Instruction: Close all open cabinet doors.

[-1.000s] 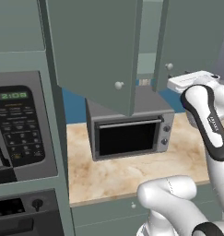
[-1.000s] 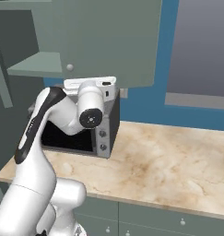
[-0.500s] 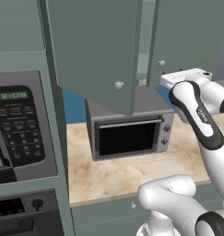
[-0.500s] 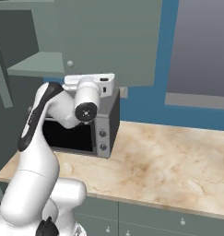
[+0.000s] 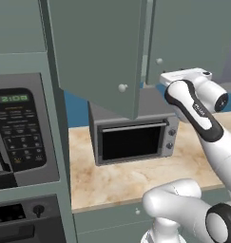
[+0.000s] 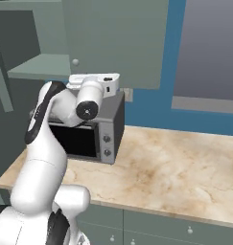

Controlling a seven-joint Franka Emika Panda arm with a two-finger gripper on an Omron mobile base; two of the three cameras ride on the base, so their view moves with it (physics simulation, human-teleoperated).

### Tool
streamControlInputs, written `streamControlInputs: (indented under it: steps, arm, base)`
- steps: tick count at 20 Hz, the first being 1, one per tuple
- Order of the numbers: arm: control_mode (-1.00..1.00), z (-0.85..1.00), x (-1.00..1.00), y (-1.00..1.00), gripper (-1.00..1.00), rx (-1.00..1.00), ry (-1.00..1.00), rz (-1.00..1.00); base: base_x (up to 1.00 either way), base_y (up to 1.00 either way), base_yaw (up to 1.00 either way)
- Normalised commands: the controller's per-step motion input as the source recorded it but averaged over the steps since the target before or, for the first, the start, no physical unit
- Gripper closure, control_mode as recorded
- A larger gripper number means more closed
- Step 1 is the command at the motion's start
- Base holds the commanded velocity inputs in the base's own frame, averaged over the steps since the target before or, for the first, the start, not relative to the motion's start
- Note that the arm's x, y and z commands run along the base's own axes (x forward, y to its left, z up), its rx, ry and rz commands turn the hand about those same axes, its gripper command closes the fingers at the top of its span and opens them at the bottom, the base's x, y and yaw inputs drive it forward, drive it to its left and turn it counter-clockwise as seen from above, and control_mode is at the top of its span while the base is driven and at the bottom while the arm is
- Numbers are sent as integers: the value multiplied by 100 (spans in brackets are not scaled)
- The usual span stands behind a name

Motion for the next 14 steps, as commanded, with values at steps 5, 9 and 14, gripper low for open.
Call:
streamControlInputs:
  steps: [5, 9, 14]
  arm:
    - [-100, 0, 30, 1, -100, 0, 0, -4]
    - [-100, 0, 23, 0, -100, 0, 0, -3]
    - [-100, 0, 6, 0, -100, 0, 0, -3]
  base:
    - [0, 0, 0]
    - [0, 0, 0]
    - [0, 0, 0]
